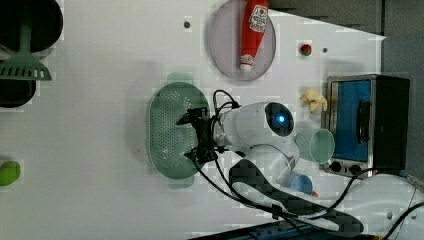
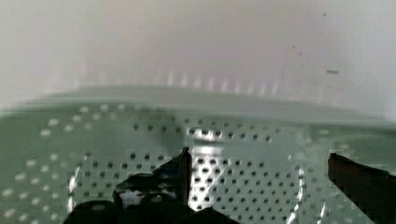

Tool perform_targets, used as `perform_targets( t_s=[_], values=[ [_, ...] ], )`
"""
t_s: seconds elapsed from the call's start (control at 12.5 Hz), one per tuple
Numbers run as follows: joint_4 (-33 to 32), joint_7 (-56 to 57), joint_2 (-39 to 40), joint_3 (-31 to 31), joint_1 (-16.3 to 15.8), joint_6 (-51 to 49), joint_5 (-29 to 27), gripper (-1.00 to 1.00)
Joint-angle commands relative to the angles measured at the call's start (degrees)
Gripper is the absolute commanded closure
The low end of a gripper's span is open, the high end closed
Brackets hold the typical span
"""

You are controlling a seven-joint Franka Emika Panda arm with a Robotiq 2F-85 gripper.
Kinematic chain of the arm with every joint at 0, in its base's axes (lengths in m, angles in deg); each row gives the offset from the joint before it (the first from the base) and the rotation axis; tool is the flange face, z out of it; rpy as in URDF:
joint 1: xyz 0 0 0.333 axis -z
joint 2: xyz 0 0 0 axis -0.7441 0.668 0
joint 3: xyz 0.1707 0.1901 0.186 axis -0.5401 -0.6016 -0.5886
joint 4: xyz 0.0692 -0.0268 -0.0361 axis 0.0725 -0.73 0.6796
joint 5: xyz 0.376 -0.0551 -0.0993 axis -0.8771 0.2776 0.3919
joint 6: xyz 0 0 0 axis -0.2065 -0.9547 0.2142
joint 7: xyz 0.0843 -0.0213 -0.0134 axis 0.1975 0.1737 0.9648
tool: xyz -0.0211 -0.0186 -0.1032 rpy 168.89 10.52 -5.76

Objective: Drag strainer left to right.

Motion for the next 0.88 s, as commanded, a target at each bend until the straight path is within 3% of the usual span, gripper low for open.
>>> perform_targets(
  t_s=[0.08, 0.88],
  values=[
    [-0.47, -2.84, -2.79, 1.92, -0.59, 0.1, 0.81, -1.0],
    [-7.14, -1.61, -7.51, 6.57, 3.59, 1.32, 0.84, -1.0]
  ],
)
